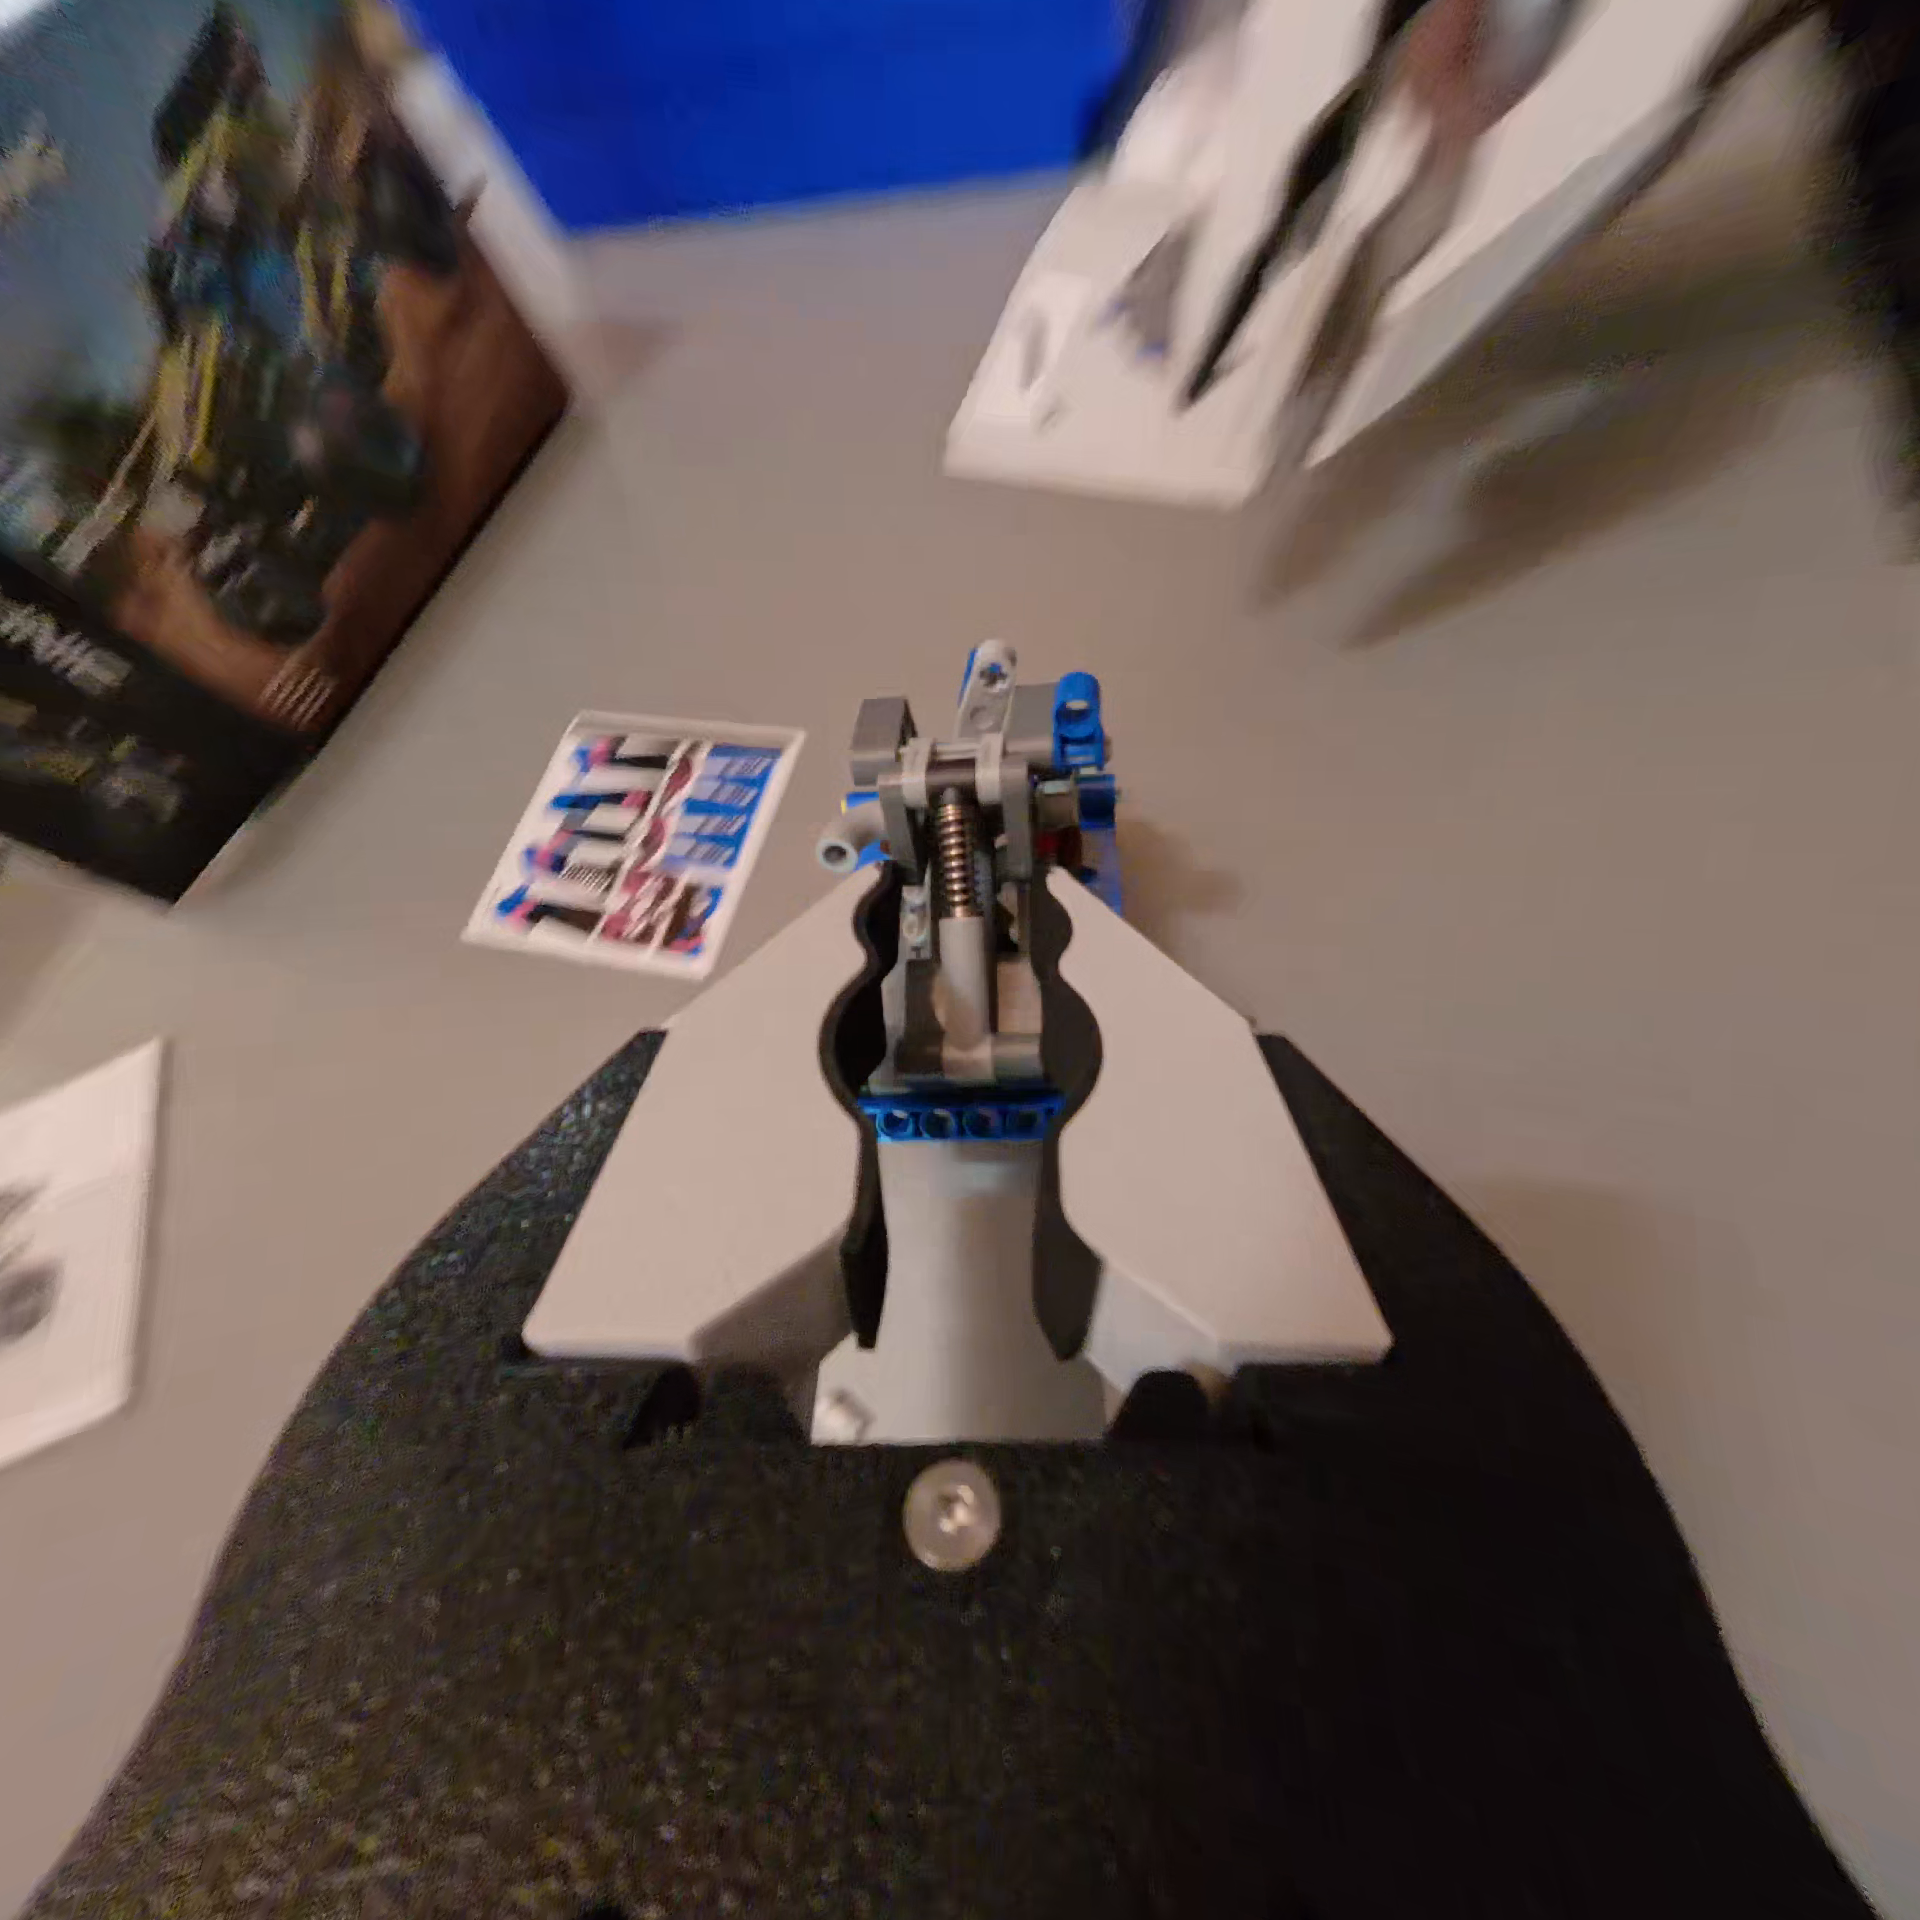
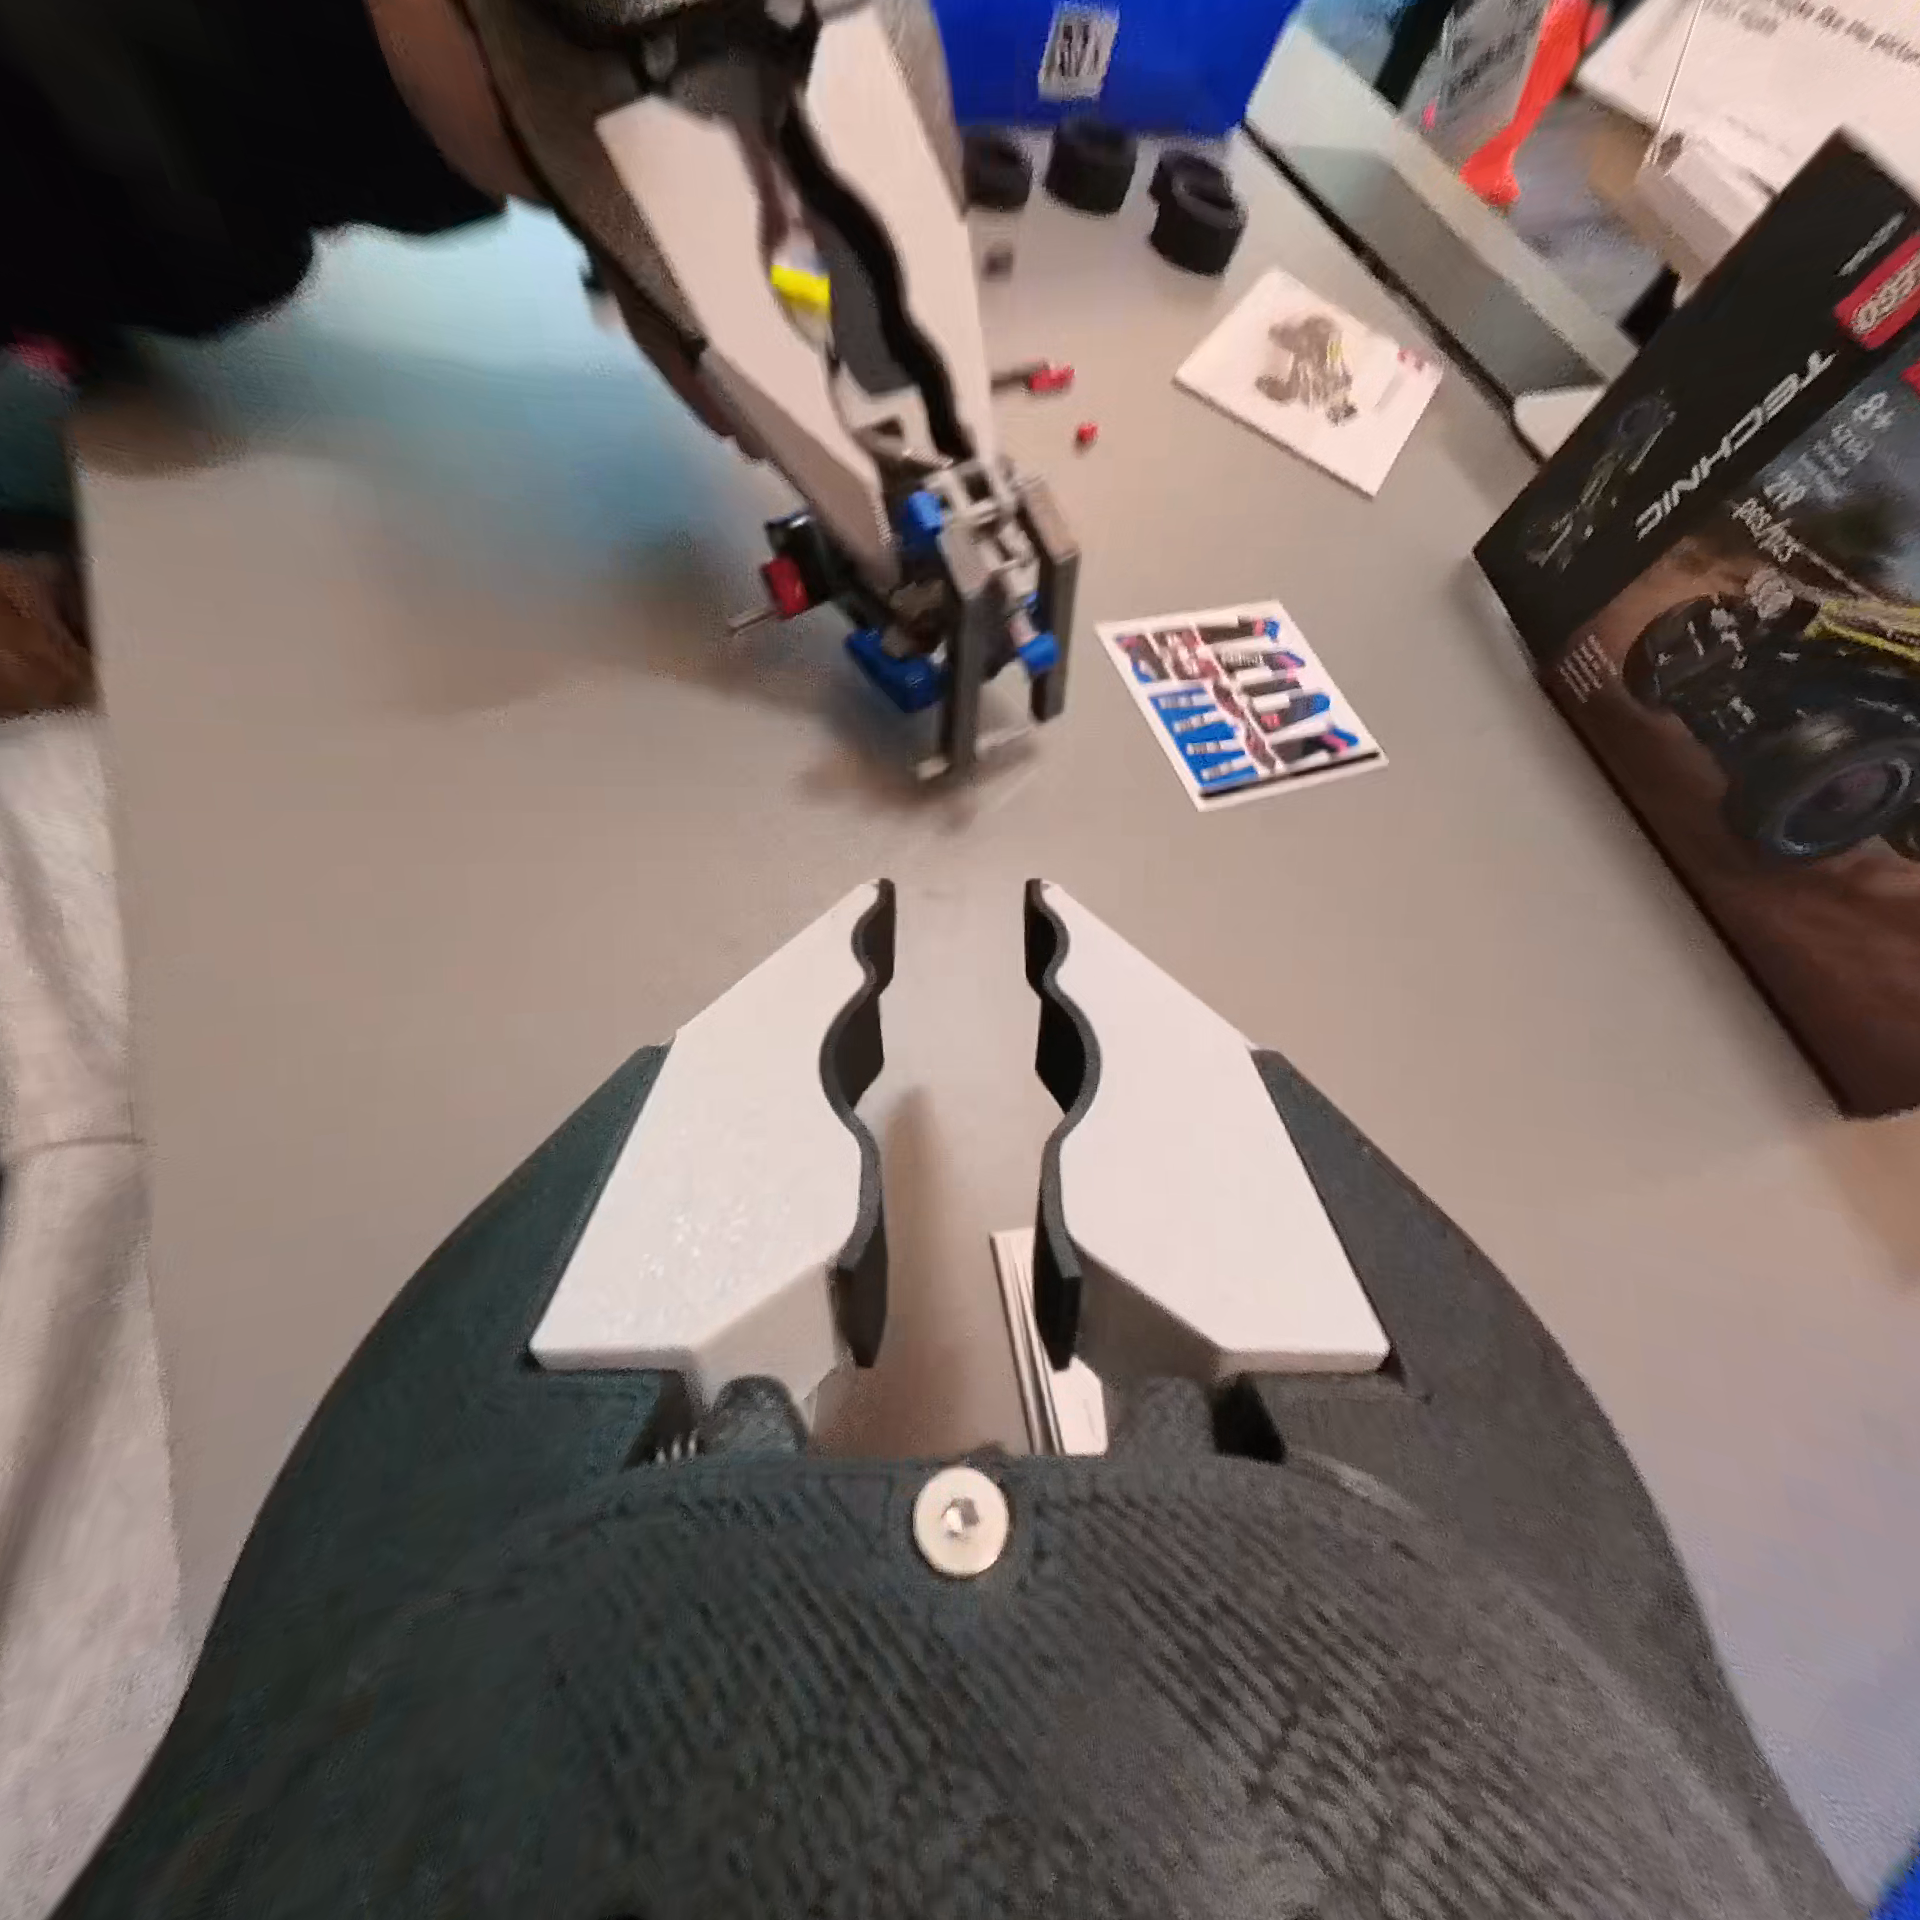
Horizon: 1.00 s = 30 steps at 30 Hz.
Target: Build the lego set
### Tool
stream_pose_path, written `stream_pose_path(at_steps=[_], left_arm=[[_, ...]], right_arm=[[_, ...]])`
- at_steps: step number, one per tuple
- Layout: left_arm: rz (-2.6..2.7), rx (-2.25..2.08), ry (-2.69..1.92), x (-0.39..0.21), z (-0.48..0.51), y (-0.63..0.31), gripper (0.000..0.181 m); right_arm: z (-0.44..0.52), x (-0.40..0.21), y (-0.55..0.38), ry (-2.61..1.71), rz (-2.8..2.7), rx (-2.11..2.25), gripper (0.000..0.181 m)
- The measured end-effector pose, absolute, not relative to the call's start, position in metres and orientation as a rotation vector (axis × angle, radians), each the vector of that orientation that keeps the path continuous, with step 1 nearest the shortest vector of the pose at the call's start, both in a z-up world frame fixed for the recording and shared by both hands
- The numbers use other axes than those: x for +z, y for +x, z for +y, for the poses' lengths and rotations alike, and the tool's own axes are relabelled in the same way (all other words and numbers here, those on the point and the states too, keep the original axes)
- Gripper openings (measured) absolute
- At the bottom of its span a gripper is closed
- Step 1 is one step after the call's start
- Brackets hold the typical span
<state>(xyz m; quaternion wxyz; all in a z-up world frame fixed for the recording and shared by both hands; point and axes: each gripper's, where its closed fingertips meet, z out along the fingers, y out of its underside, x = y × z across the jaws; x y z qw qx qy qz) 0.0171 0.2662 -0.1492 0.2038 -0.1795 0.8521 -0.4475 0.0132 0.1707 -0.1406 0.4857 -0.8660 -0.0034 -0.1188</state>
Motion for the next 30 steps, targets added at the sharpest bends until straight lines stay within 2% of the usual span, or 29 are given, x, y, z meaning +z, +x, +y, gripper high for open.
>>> stream_pose_path(at_steps=[3, 6, 10, 14, 22, 26, 30], left_arm=[[2.307, -1.706, -0.384, -0.111, 0.249, -0.017, 0.022], [2.191, -1.972, -0.305, -0.085, 0.244, -0.034, 0.021], [2.115, -2.16, -0.182, -0.066, 0.232, -0.054, 0.022], [2.041, -2.255, -0.116, -0.052, 0.222, -0.063, 0.021], [1.981, -2.24, -0.037, -0.036, 0.22, -0.074, 0.021], [1.983, -2.252, -0.005, -0.032, 0.218, -0.082, 0.021], [1.98, -2.215, -0.05, -0.032, 0.221, -0.079, 0.021]], right_arm=[[0.172, -0.114, 0.001, -1.953, -0.006, -0.146, 0.035], [0.173, -0.082, -0.018, -1.789, 0.0, 0.071, 0.046], [0.179, -0.051, -0.035, -1.664, 0.005, 0.177, 0.058], [0.187, -0.053, -0.053, -1.747, -0.082, 0.132, 0.071], [0.188, -0.024, -0.08, -1.692, -0.261, 0.017, 0.04], [0.191, -0.025, -0.086, -1.711, -0.295, 0.033, 0.041], [0.196, -0.025, -0.086, -1.721, -0.273, 0.047, 0.051]])
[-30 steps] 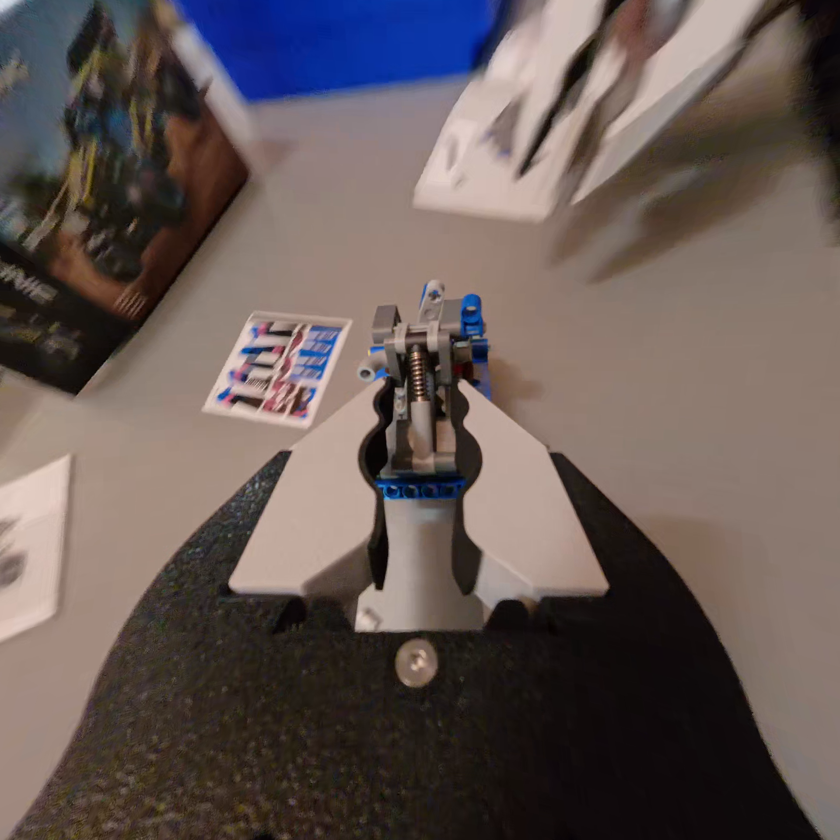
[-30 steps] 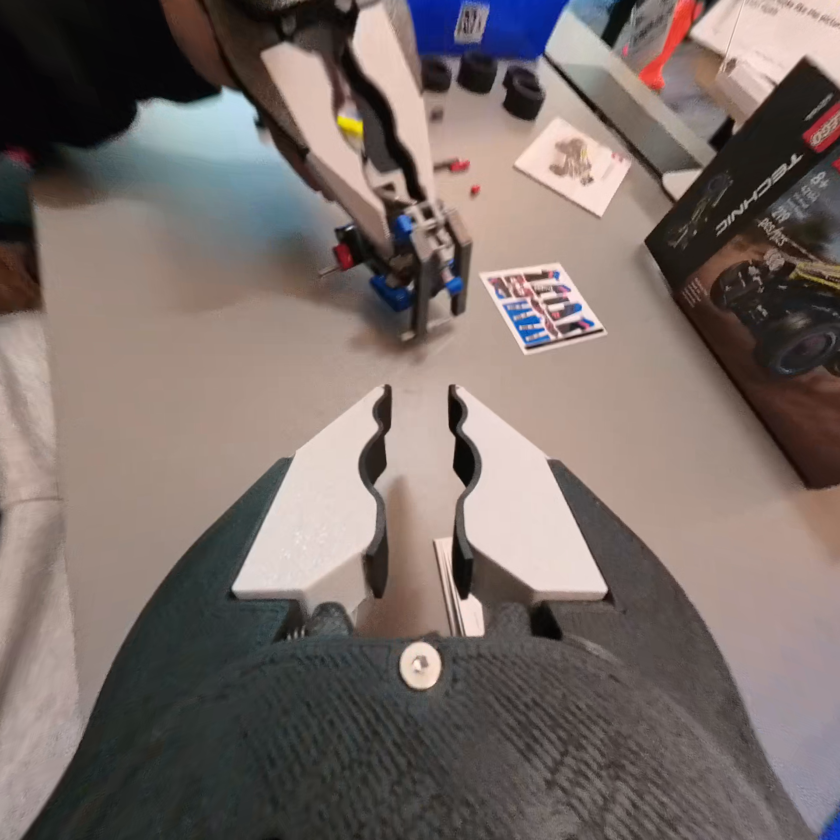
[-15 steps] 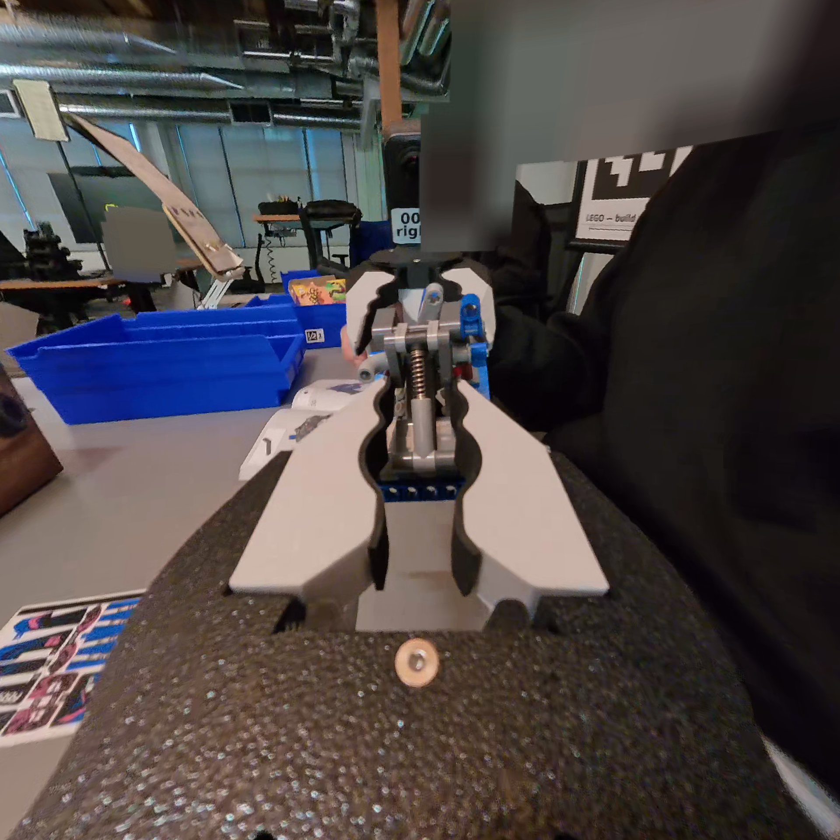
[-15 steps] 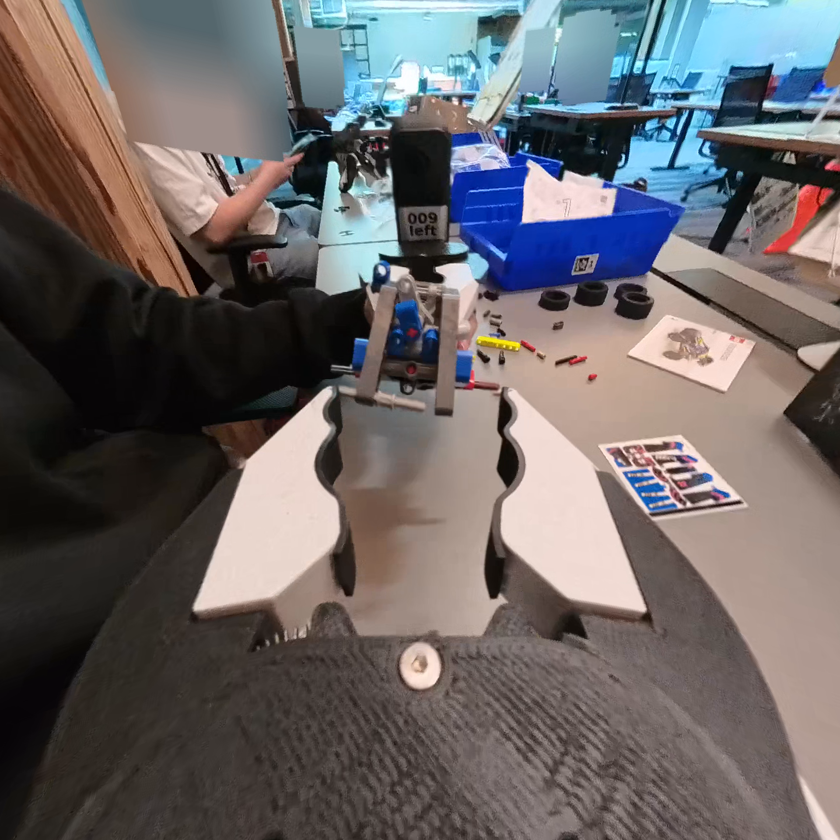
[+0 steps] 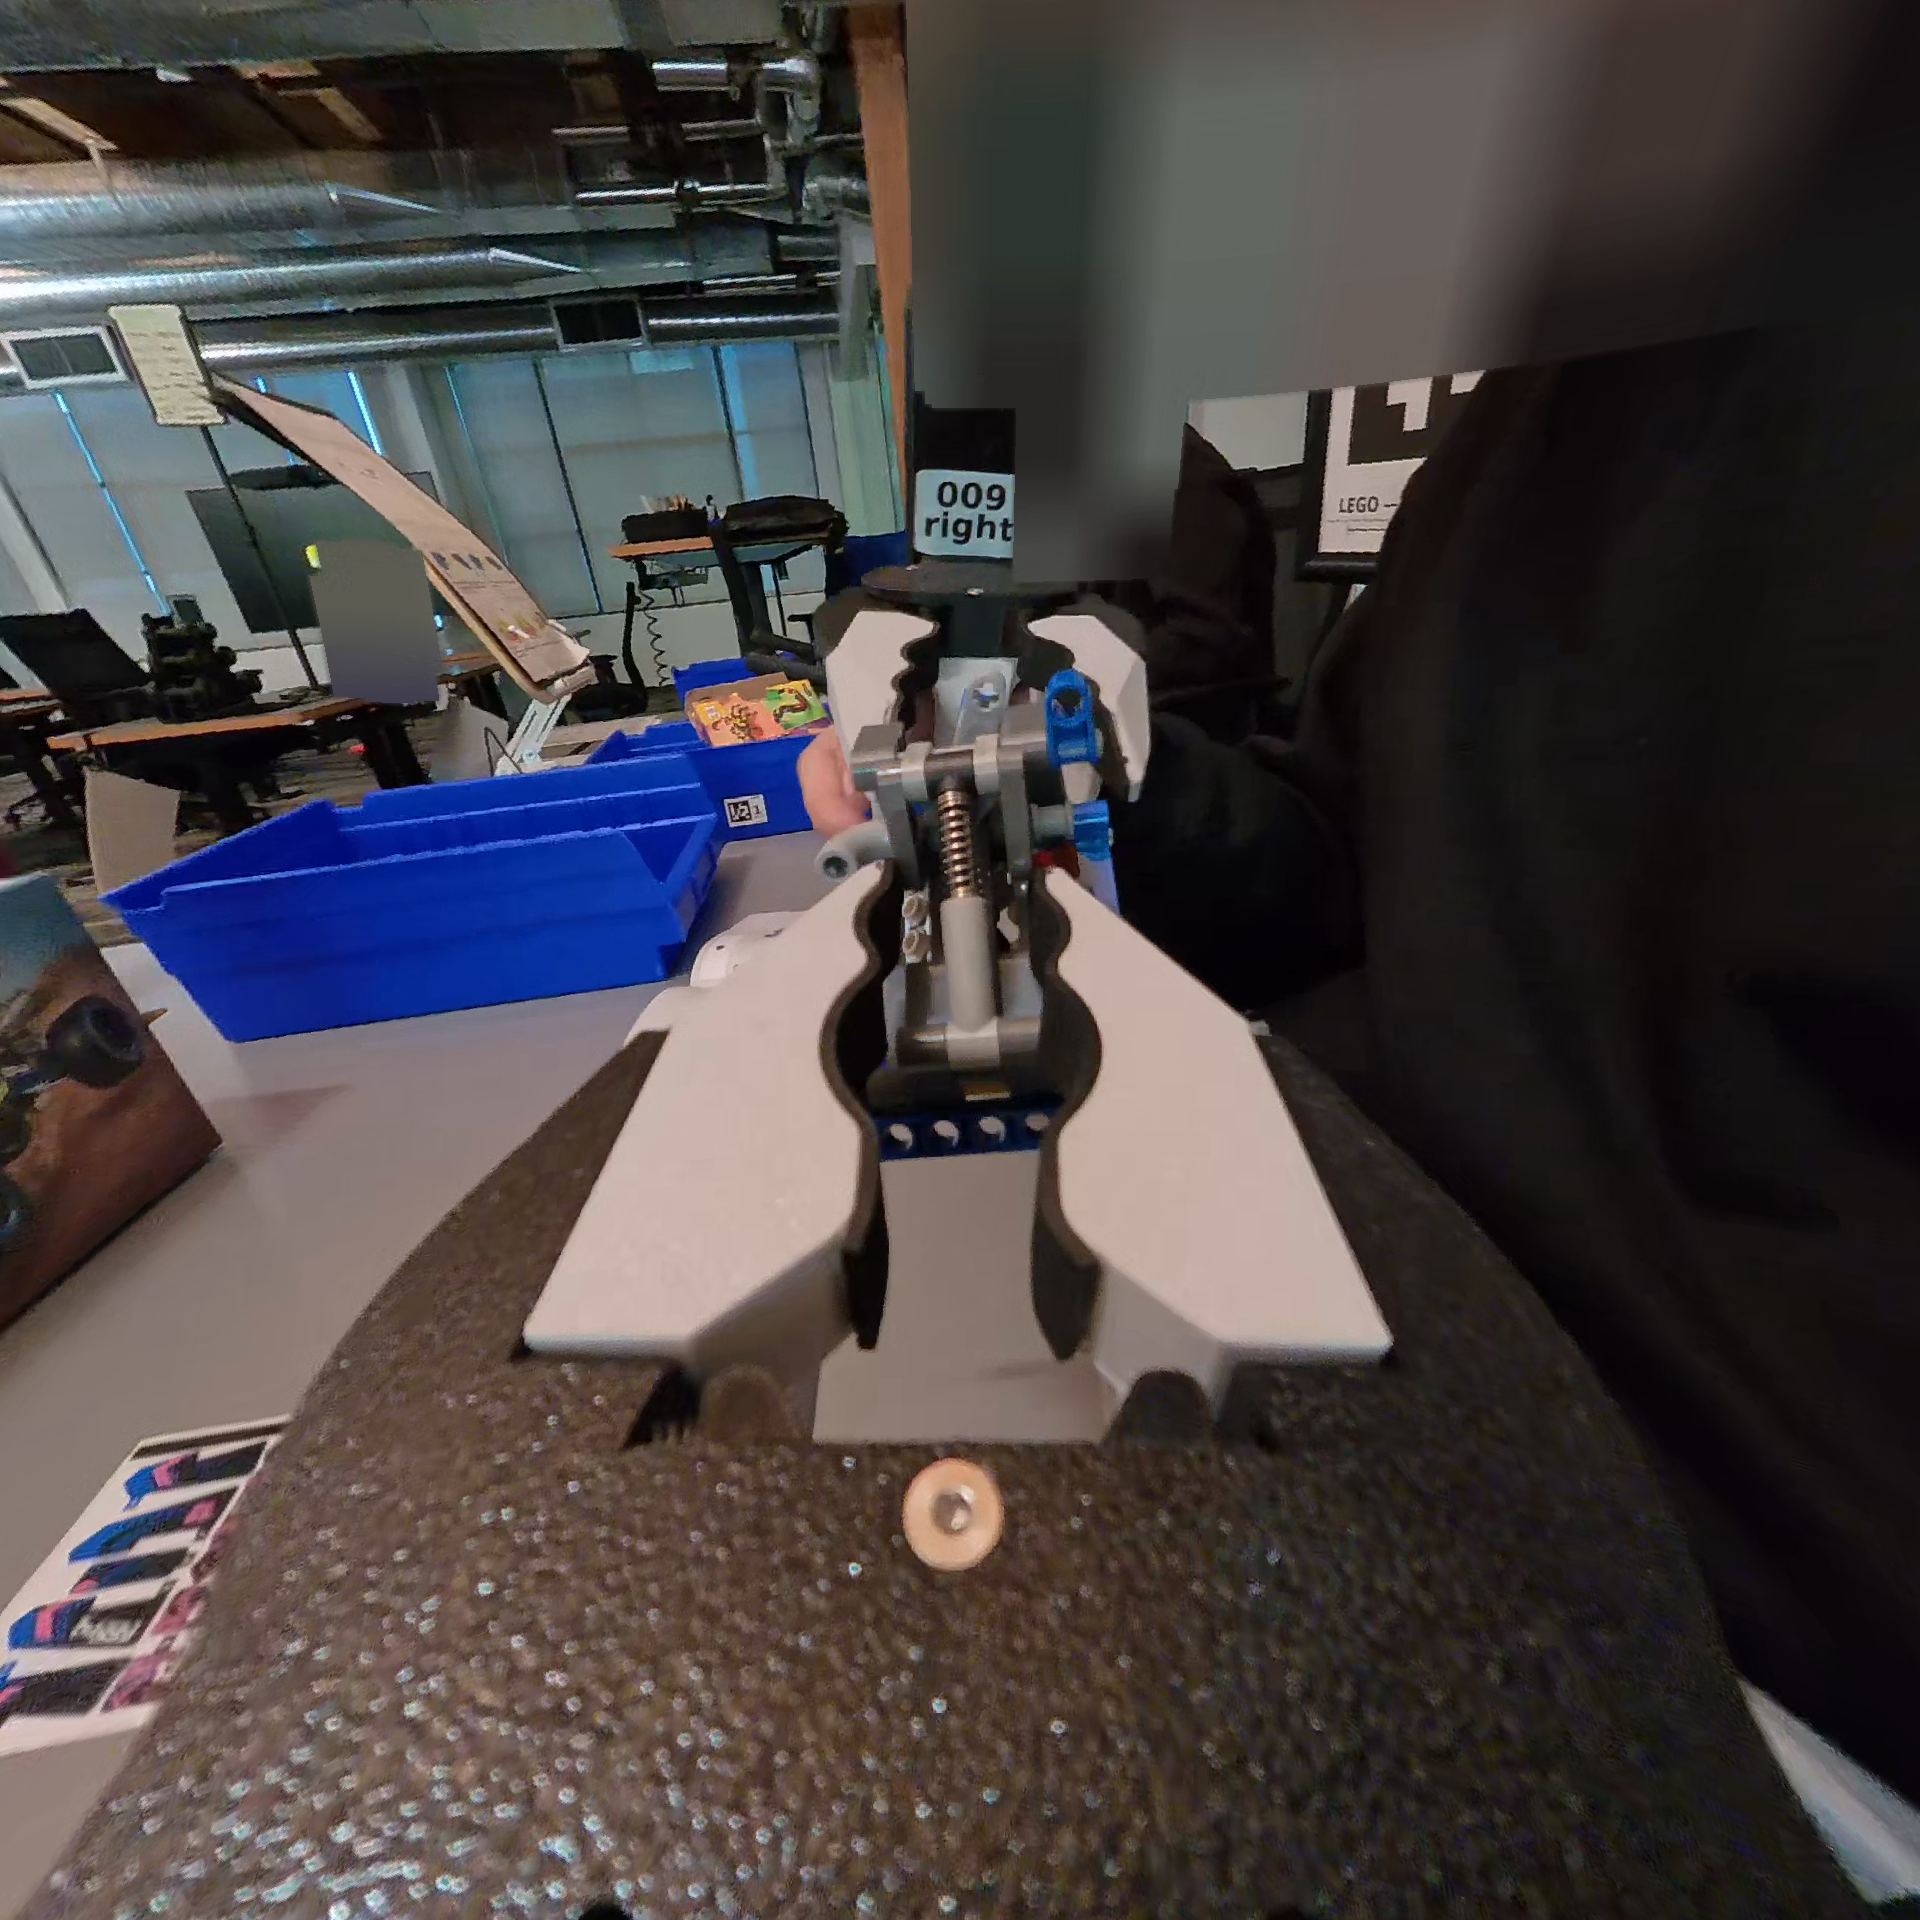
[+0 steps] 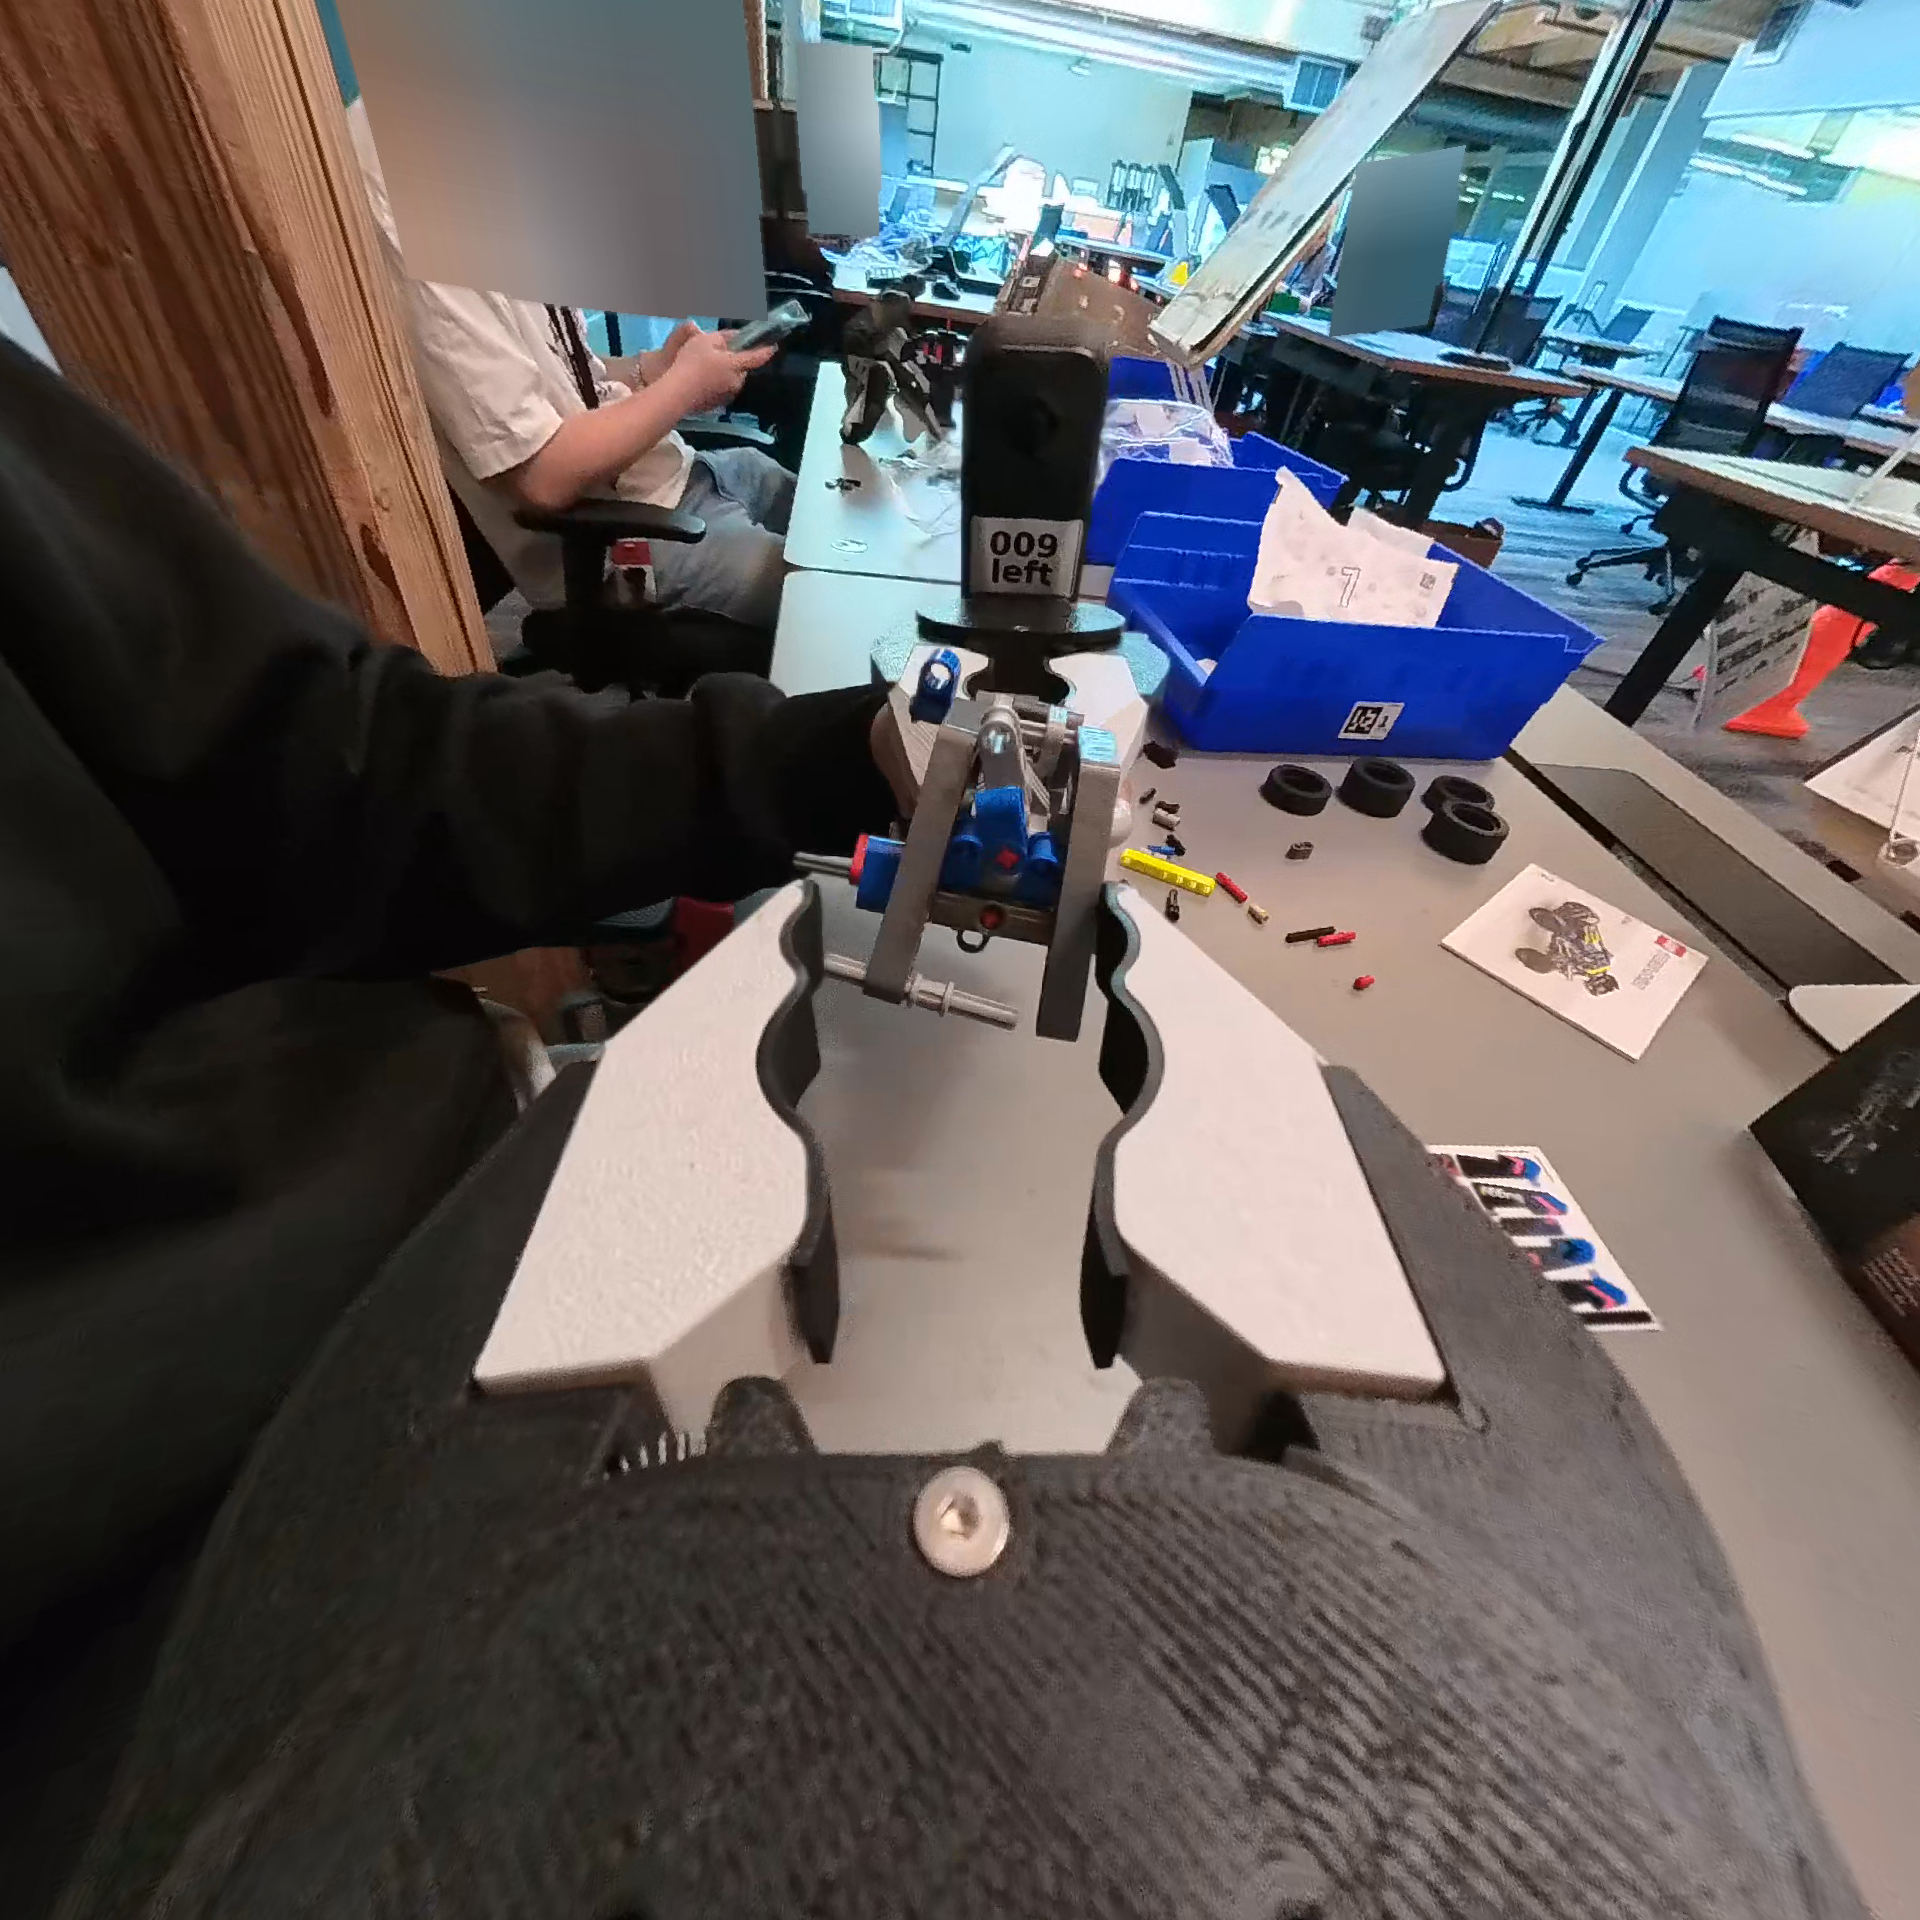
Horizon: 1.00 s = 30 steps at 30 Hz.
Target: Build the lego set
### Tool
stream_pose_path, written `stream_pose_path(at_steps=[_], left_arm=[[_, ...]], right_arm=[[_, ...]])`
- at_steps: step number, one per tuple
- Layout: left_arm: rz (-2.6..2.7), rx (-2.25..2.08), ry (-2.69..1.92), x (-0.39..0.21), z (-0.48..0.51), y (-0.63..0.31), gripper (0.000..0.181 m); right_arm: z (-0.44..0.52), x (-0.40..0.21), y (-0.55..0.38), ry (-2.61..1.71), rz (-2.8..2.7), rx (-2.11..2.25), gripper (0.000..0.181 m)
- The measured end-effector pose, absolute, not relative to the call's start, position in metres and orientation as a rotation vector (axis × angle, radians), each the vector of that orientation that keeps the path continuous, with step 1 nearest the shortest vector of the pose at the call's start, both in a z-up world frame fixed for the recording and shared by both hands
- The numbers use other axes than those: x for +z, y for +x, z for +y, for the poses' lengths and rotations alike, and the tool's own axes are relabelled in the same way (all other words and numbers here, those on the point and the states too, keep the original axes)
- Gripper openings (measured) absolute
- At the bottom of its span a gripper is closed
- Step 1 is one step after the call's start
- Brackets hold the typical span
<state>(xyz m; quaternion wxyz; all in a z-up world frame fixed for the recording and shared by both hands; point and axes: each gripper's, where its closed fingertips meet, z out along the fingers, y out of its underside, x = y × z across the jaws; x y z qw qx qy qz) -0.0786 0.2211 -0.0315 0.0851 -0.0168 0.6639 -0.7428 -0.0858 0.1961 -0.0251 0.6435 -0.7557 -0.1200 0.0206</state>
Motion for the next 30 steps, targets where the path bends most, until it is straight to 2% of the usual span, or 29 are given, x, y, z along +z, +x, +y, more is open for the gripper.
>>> stream_pose_path(at_steps=[5, 8, 12, 17, 20, 27, 30], left_arm=[[2.152, -2.028, -0.304, -0.04, 0.22, -0.066, 0.022], [2.274, -1.856, -0.572, -0.044, 0.218, -0.054, 0.021], [2.338, -1.707, -0.777, -0.033, 0.215, -0.053, 0.022], [2.436, -1.415, -0.851, -0.034, 0.213, -0.057, 0.022], [2.485, -1.328, -0.821, -0.037, 0.21, -0.06, 0.021], [2.525, -1.337, -0.847, -0.043, 0.206, -0.059, 0.022], [2.538, -1.338, -0.849, -0.045, 0.205, -0.058, 0.022]], right_arm=[[0.199, -0.037, -0.071, -1.747, -0.226, 0.054, 0.049], [0.197, -0.052, -0.061, -1.774, -0.192, 0.127, 0.055], [0.192, -0.057, -0.053, -1.717, -0.137, 0.265, 0.05], [0.186, -0.047, -0.057, -1.618, -0.161, 0.351, 0.049], [0.182, -0.04, -0.057, -1.562, -0.156, 0.394, 0.042], [0.185, -0.058, -0.053, -1.634, -0.178, 0.341, 0.045], [0.187, -0.062, -0.055, -1.629, -0.194, 0.367, 0.034]])
